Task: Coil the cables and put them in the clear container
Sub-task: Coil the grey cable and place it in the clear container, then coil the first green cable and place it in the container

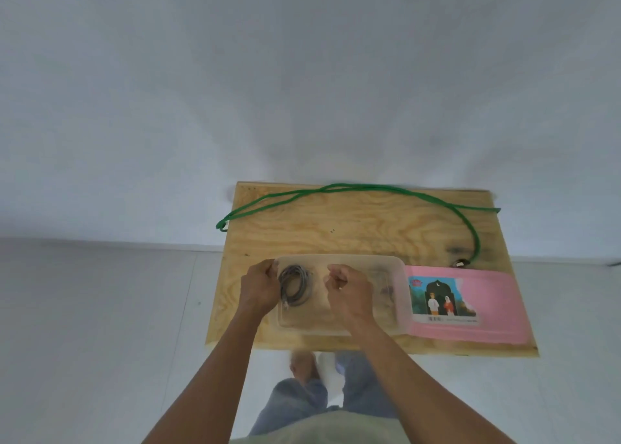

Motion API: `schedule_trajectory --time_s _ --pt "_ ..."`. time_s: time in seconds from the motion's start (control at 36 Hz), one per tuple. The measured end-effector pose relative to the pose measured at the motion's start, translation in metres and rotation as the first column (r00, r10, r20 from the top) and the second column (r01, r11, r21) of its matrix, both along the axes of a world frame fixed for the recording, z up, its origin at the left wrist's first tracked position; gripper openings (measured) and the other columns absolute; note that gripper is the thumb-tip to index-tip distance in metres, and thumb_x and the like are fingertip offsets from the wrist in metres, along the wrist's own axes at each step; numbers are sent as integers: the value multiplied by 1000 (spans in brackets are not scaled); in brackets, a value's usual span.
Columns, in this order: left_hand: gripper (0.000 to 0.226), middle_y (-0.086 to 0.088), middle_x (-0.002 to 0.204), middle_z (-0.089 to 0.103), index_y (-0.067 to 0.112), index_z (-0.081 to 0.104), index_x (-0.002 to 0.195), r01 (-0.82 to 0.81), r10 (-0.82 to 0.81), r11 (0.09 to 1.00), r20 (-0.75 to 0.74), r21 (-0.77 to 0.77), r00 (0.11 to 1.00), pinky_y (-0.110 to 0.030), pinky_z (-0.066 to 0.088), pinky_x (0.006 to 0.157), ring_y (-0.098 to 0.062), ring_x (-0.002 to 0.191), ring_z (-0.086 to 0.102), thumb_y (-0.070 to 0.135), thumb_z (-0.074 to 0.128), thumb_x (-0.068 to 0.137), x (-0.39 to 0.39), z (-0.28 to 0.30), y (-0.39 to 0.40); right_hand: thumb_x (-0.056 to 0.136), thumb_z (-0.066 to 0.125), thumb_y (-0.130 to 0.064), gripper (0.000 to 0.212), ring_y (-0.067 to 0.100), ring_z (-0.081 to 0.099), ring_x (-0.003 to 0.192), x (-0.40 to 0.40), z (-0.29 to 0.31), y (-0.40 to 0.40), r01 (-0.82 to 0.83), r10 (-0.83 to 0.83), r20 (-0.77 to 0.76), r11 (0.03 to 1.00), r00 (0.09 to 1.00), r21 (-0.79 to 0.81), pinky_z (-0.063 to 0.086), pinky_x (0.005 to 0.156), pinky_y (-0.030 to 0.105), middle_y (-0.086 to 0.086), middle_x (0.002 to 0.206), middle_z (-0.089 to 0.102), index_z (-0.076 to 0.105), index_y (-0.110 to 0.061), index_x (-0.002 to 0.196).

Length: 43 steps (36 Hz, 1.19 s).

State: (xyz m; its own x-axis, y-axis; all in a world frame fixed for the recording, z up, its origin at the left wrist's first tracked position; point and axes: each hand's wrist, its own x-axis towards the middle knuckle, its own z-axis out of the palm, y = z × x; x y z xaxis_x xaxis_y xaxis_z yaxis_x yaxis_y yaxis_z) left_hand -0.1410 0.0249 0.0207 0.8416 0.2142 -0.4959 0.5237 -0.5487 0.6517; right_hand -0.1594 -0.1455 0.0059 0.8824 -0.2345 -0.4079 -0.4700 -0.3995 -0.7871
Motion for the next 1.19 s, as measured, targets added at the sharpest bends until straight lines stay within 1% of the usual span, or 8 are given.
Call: schedule_trajectory --time_s 0.11,0.28,0.42,0.56,0.67,0.97,1.08,1.19 --pt "35 -17 119 68 9 64 127 23 -23 1000 -9 5 1000 -43 51 92 -35 107 60 24 42 105 4 2 2 91 62 -1 24 4 60 80 8 7 -6 12 -11 44 1000 999 -22 40 66 -3 3 99 69 70 -6 113" --pt "46 -14 130 64 11 54 139 1 -1 1000 -12 18 1000 -40 43 103 -30 123 57 37 50 101 22 8 2 91 62 -4 24 11 61 84 40 24 -12 48 -39 154 998 987 -50 42 76 14 0 97 68 70 -10 113" --pt "42 -16 130 64 9 55 137 2 -7 998 79 66 997 -34 43 98 -28 118 61 30 53 101 60 10 1 90 65 -8 24 11 63 80 85 27 -17 45 -34 219 998 975 -47 41 69 1 3 98 71 70 -12 113" --pt "41 -16 130 64 7 56 136 53 -65 991 95 121 993 -30 43 95 -29 116 62 25 58 99 103 8 1 91 64 -10 26 12 62 79 134 22 -19 -52 66 167 995 984 -89 52 81 25 5 108 68 68 -14 116" --pt "42 -14 134 62 8 55 137 120 -133 980 72 162 988 -39 48 100 -31 120 60 23 59 98 134 1 -1 93 62 -13 31 23 64 105 169 9 -21 -153 166 72 976 983 -153 50 98 34 4 123 64 65 -17 123" --pt "51 -13 150 44 9 35 149 411 -370 875 -194 255 908 -46 38 108 -32 141 33 22 48 102 183 -28 -16 93 46 3 69 17 29 146 228 -20 -21 -636 605 -210 685 768 -356 34 114 34 -7 163 19 31 -30 152" --pt "53 -13 146 45 11 34 150 436 -386 861 -222 262 895 -46 39 107 -32 137 34 25 49 102 183 -33 -17 95 48 1 65 21 33 143 227 -26 -19 -693 651 -253 615 716 -377 39 110 39 -4 159 26 32 -28 151" --pt "27 -11 118 60 16 65 121 419 -383 860 -174 293 907 -47 47 94 -33 118 50 29 53 100 177 -31 -12 93 53 -1 55 23 49 126 218 -27 -19 -659 643 -207 617 738 -430 47 91 37 -1 140 44 46 -26 142"
